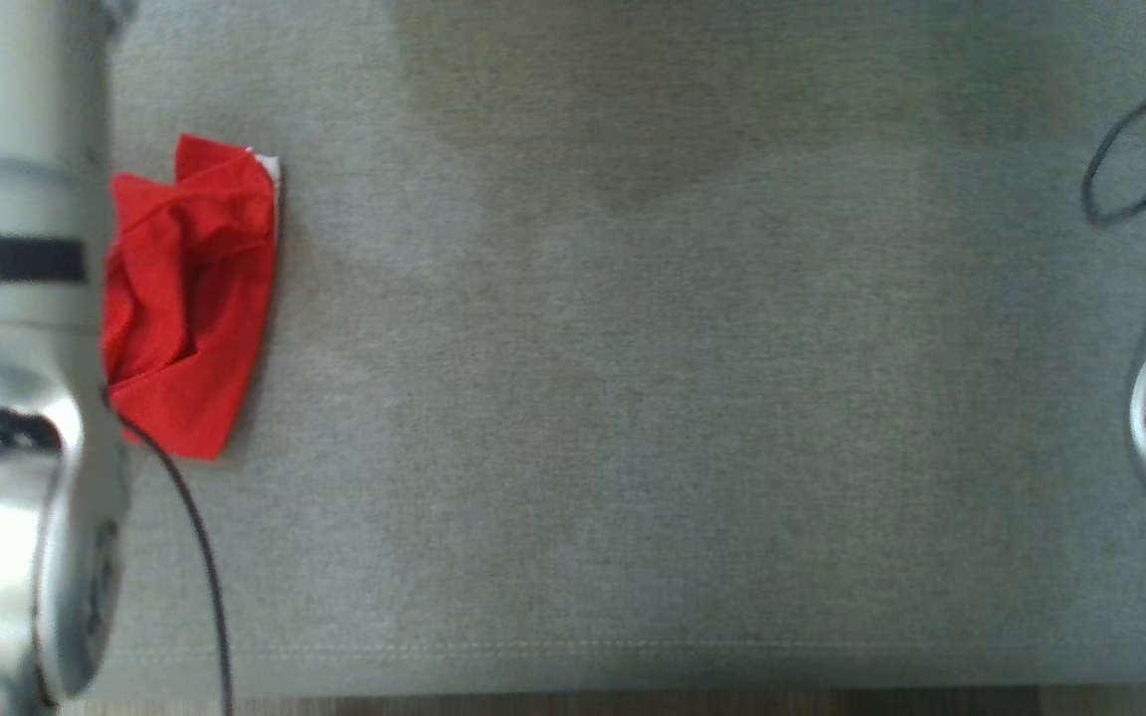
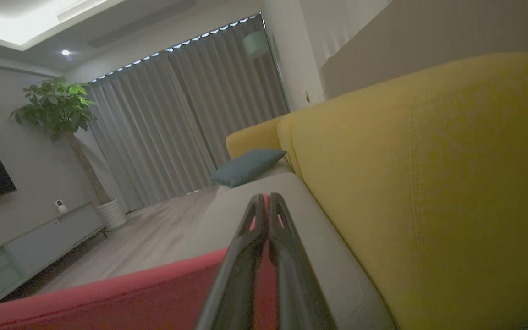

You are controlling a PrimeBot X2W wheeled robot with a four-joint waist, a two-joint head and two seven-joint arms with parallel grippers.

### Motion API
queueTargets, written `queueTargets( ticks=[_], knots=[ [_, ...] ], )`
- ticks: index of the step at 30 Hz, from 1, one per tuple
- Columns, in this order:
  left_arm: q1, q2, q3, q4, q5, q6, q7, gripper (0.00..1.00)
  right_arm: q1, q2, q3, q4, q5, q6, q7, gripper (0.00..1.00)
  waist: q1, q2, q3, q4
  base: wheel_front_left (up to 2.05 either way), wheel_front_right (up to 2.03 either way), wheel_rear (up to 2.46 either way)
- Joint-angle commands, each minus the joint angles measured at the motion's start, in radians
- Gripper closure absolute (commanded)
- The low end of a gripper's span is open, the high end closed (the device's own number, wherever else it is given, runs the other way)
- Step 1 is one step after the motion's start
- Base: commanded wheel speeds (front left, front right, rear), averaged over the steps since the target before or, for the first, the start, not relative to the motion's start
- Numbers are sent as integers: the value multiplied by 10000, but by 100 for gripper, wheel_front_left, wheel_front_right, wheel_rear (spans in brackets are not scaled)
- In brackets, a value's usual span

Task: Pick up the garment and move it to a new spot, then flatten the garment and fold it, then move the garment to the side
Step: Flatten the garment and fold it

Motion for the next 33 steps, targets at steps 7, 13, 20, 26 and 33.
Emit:
queueTargets(
  ticks=[7, 13, 20, 26, 33],
  knots=[
    [1267, 269, -520, 1046, 238, -564, -538, 100, 1127, 18, -231, 1403, -498, 37, -331, 100, -3, 0, -188, 234, 0, 0, 0],
    [3232, 403, -1355, 1230, 195, -759, -690, 100, 2514, -528, -85, 2611, -652, 37, -80, 100, -3, 0, -1039, 272, 0, 0, 0],
    [5630, 1321, -3213, -148, -520, -768, -633, 100, 3693, -866, 1065, 2966, -376, 37, 1114, 100, -3, 0, -1966, 119, 0, 0, 0],
    [7134, 2281, -4310, -1517, -1453, -769, -384, 100, 4550, -1218, 2338, 3024, 352, 37, 2169, 100, -3, 0, -2616, 84, 0, 0, 0],
    [8181, 3206, -5297, -2927, -1870, -770, 162, 100, 5550, -1689, 4095, 2751, 1611, 37, 3326, 100, -3, 0, -3318, 161, 0, 0, 0]
  ],
)
